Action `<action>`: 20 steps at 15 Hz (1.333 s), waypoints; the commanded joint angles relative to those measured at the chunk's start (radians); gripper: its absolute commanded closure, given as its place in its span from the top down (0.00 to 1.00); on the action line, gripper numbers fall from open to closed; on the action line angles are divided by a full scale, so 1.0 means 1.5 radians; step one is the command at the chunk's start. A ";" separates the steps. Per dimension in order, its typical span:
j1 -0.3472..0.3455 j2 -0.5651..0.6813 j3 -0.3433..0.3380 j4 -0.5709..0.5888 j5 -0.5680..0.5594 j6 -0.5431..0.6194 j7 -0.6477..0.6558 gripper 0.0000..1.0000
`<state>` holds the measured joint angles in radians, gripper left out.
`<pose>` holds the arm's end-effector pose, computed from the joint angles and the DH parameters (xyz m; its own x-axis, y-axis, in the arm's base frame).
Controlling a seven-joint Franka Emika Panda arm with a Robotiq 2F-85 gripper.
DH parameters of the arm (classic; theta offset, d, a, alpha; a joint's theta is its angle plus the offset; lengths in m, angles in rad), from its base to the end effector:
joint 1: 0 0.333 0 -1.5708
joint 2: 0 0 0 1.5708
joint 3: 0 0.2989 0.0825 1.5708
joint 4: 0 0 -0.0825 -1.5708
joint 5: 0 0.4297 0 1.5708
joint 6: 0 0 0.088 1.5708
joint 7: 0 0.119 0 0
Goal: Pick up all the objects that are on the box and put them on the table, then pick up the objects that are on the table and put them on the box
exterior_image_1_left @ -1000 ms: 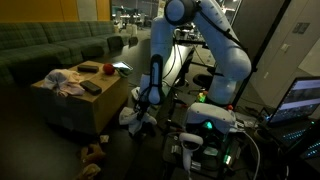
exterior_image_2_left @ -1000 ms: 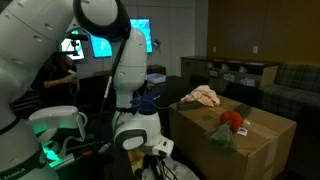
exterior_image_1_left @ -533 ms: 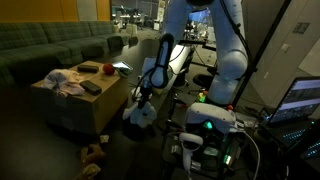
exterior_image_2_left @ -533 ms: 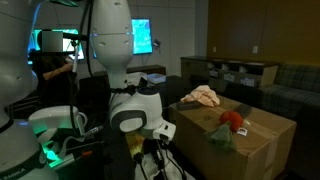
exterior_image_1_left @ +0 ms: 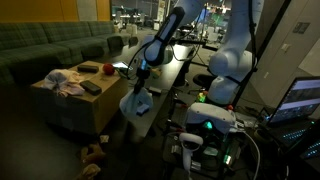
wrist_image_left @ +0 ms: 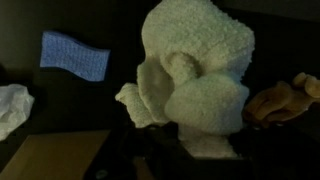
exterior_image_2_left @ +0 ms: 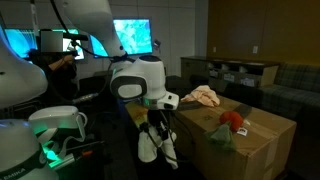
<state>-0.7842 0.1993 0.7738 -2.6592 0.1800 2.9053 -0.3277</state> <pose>0.4442 0.0089 0.1301 0.9847 0.1150 0.1312 0.1356 -0.9775 -0.1615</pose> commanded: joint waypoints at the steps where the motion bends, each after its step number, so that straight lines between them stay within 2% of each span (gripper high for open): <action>1: -0.090 -0.087 0.124 0.039 0.132 -0.082 -0.110 0.04; 4: -0.112 -0.155 0.154 0.090 0.235 -0.152 -0.184 0.04; 6: -0.106 -0.196 0.140 0.122 0.277 -0.192 -0.210 0.04; 9: -0.099 -0.242 0.112 0.168 0.295 -0.247 -0.215 0.04; 10: 0.017 -0.231 -0.008 0.179 0.251 -0.240 -0.181 0.04; 11: 0.037 -0.237 -0.036 0.194 0.239 -0.256 -0.175 0.04; 15: 0.242 -0.202 -0.247 0.234 0.163 -0.237 -0.142 0.04; 17: 0.339 -0.182 -0.347 0.266 0.151 -0.263 -0.147 0.04; 20: 0.422 -0.146 -0.425 0.313 0.163 -0.285 -0.159 0.04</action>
<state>-0.2655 -0.0893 0.2457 -2.2912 0.4337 2.5254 -0.5680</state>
